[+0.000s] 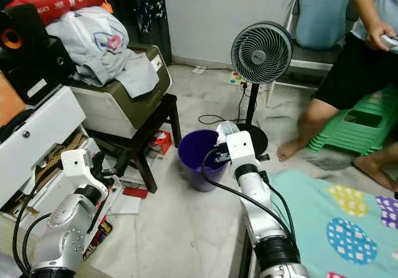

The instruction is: Clean up the room

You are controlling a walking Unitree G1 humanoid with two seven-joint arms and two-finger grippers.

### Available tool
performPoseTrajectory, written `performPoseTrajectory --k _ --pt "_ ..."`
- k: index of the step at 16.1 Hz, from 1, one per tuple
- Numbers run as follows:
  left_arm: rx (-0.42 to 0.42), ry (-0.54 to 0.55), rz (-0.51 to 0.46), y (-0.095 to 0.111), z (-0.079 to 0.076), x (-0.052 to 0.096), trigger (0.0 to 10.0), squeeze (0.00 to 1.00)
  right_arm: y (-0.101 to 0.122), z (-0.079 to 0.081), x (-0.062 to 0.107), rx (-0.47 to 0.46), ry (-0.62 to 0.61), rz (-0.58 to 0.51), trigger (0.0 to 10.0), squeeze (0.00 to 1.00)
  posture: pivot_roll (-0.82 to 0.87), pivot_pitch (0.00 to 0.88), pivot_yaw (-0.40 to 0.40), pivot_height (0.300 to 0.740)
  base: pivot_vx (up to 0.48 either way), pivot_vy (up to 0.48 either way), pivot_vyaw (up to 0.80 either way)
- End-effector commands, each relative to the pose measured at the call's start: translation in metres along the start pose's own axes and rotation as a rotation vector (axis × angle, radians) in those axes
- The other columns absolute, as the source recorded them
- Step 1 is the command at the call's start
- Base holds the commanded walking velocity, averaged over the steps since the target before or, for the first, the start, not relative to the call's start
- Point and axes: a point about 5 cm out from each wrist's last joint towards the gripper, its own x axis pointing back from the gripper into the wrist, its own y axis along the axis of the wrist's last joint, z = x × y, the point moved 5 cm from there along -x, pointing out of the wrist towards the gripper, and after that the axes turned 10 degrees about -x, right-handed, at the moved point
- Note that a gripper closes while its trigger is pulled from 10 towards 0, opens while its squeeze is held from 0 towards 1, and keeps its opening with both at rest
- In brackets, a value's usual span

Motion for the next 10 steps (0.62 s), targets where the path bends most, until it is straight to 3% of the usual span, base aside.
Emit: performPoseTrajectory --k 1,10 --pt "-0.007 0.006 -0.014 0.0068 0.0026 -0.0007 10.0 0.00 0.0040 0.0052 -0.0010 -0.007 0.018 -0.005 10.0 0.00 -0.16 0.000 0.038 0.740 0.000 0.247 0.00" --pt "0.009 -0.033 -0.038 0.0093 -0.0042 0.0006 10.0 0.00 0.0024 0.0041 0.0006 0.001 0.018 -0.002 10.0 0.00 -0.16 0.000 0.041 0.740 0.000 0.000 0.00"
